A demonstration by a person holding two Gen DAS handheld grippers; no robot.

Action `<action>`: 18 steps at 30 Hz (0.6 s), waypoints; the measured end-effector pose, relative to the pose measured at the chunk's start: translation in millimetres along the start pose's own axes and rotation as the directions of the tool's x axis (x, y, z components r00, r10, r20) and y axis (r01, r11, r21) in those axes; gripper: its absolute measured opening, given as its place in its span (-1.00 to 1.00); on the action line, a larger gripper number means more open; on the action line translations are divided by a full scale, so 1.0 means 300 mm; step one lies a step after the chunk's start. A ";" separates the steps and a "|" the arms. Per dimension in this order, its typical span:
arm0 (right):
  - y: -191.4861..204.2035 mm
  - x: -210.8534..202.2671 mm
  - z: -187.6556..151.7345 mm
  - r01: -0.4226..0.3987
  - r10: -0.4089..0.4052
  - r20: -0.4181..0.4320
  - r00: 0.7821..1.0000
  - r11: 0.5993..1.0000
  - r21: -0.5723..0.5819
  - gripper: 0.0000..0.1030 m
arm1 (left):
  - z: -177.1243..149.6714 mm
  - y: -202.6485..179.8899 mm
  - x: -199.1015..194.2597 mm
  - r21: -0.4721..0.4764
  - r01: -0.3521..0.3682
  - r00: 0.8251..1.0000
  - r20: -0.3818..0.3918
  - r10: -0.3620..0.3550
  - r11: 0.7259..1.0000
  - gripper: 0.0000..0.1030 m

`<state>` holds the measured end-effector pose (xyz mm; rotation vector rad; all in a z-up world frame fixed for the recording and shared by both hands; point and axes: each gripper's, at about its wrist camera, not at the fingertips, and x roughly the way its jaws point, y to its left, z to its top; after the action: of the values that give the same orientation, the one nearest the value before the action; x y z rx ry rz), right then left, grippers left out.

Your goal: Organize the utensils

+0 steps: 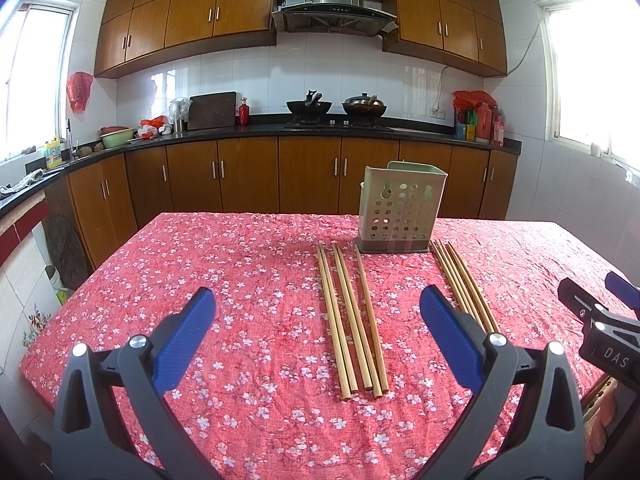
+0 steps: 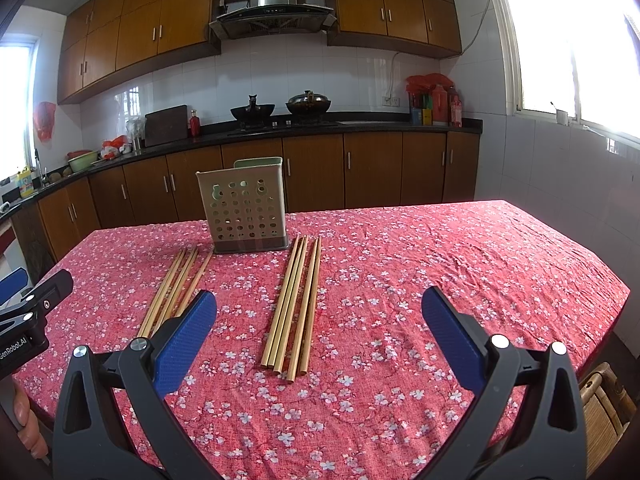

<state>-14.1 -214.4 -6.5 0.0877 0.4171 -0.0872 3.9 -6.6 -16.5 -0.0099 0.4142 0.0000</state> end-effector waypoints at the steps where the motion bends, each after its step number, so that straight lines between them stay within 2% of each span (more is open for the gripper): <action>1: -0.002 0.004 -0.001 0.000 0.000 -0.009 1.000 1.000 0.002 0.97 | -0.004 -0.001 0.006 -0.001 -0.002 1.000 -0.007 0.002 1.000 0.93; 6: -0.021 0.095 -0.038 0.011 -0.009 -0.111 0.994 1.000 0.014 0.97 | -0.012 0.019 0.050 -0.016 -0.026 0.997 -0.078 0.025 1.000 0.93; 12: -0.050 0.195 -0.031 0.030 -0.028 -0.223 0.975 1.000 0.007 0.96 | -0.014 0.075 0.131 -0.025 -0.071 0.980 -0.190 0.065 0.997 0.93; 14: -0.058 0.252 -0.023 0.032 -0.028 -0.272 0.962 0.999 0.010 0.83 | -0.008 0.088 0.161 -0.016 -0.092 0.971 -0.221 0.087 0.996 0.93; 16: -0.060 0.313 -0.016 0.011 -0.004 -0.316 0.949 1.000 0.020 0.43 | -0.001 0.100 0.191 -0.007 -0.109 0.963 -0.248 0.104 0.994 0.93; 18: -0.060 0.356 -0.014 -0.005 0.016 -0.356 0.934 1.000 0.029 0.19 | 0.001 0.111 0.212 -0.005 -0.113 0.959 -0.264 0.107 0.994 0.93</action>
<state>79.7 -238.9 -55.1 0.1342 0.7791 -0.0664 62.2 26.5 -42.1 -0.0068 0.6805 0.1137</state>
